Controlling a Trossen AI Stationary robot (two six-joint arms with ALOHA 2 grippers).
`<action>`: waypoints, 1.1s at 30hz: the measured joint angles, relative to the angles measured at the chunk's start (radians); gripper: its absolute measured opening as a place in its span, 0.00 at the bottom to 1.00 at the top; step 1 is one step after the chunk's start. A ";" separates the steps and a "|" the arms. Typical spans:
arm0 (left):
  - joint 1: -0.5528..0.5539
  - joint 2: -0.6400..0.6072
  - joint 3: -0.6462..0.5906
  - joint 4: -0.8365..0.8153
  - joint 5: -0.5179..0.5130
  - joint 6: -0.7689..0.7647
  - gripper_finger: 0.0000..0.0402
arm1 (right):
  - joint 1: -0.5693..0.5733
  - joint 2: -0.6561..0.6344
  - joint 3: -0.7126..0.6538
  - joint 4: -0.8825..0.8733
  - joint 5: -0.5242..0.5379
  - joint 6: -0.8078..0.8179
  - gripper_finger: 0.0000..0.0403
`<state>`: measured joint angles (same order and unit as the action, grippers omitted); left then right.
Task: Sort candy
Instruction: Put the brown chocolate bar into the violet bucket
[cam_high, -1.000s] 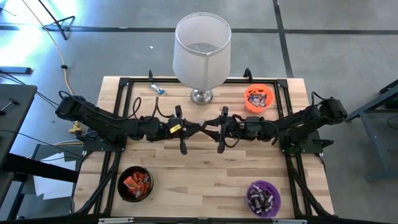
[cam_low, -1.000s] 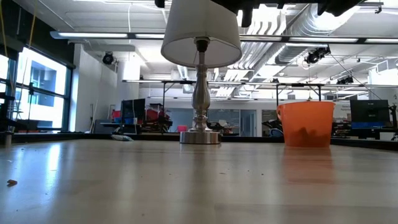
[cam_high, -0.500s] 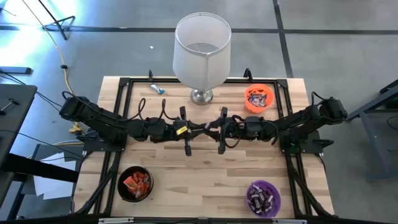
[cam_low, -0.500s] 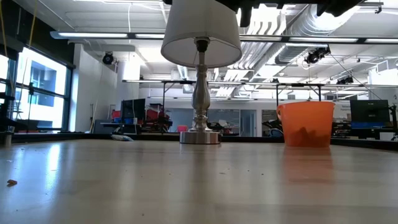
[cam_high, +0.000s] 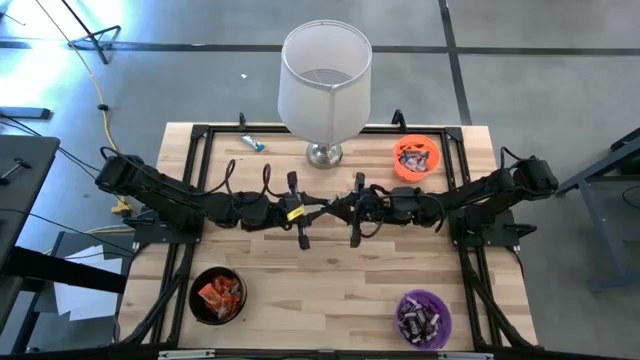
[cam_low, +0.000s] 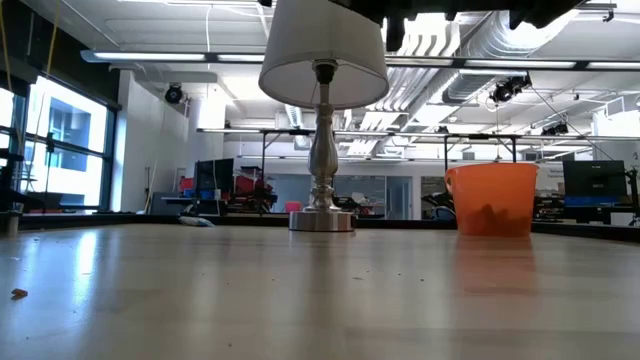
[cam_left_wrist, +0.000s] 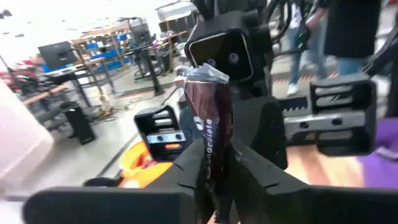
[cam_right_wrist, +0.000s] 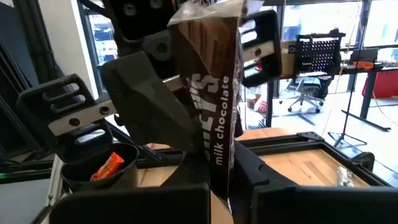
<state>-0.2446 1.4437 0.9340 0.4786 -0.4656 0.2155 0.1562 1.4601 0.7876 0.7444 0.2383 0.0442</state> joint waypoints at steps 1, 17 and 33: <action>-0.004 0.000 0.000 -0.009 -0.018 0.018 0.14 | 0.000 0.000 0.000 -0.004 0.001 0.000 0.01; -0.128 -0.141 -0.003 -0.353 -0.539 0.064 0.33 | 0.042 -0.179 0.002 -0.530 0.294 0.252 0.01; -0.103 -0.299 -0.002 -0.937 -0.622 -0.345 0.33 | 0.435 -0.231 0.108 -1.084 0.124 1.528 0.01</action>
<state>-0.3480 1.1451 0.9321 -0.4584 -1.0879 -0.1290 0.5907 1.2287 0.8952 -0.3397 0.3622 1.5725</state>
